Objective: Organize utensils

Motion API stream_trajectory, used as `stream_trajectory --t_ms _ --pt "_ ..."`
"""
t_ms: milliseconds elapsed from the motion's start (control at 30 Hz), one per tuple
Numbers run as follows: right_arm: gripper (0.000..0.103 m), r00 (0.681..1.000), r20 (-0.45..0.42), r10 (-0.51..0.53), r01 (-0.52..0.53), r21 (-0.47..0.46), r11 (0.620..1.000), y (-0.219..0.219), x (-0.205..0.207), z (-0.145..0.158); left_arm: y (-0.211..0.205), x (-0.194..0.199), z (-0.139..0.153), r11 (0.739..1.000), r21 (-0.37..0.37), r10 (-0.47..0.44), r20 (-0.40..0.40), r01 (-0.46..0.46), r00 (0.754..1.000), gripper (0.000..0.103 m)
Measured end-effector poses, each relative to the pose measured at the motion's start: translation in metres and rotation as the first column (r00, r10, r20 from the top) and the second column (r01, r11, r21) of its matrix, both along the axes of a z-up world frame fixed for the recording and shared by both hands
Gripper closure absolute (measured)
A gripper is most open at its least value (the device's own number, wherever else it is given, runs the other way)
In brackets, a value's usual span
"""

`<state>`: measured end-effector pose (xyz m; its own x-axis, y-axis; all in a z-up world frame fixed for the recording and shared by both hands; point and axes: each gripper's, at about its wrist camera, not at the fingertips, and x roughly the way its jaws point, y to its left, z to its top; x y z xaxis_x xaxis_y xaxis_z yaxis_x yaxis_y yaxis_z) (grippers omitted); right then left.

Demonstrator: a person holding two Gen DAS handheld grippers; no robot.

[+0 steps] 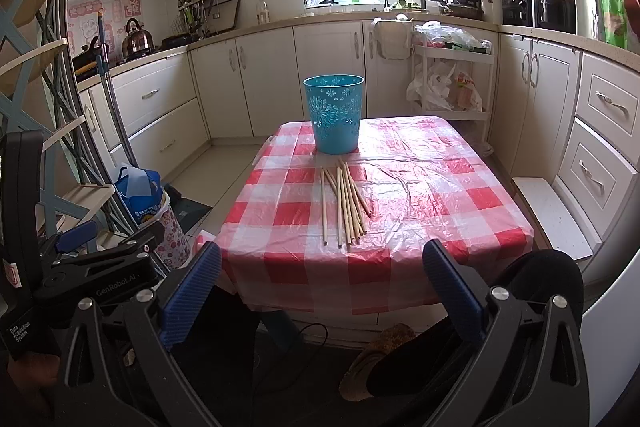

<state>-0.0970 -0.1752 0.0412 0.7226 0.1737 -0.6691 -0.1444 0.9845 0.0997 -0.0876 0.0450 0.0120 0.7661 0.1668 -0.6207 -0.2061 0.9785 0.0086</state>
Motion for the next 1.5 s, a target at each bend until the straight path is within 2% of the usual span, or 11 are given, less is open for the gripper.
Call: stream_trajectory --t_ms 1300,1500 --pt "0.006 1.0 -0.002 -0.002 0.002 0.0 1.0 -0.0004 0.0007 0.0007 0.0057 0.0042 -0.0033 1.0 -0.006 0.018 -0.02 -0.018 1.0 0.007" --pt "0.006 1.0 -0.002 -0.002 0.002 0.0 1.0 -0.0006 0.0008 0.0008 0.0026 0.0047 -0.0026 1.0 0.016 0.014 -0.022 -0.013 1.0 0.007"
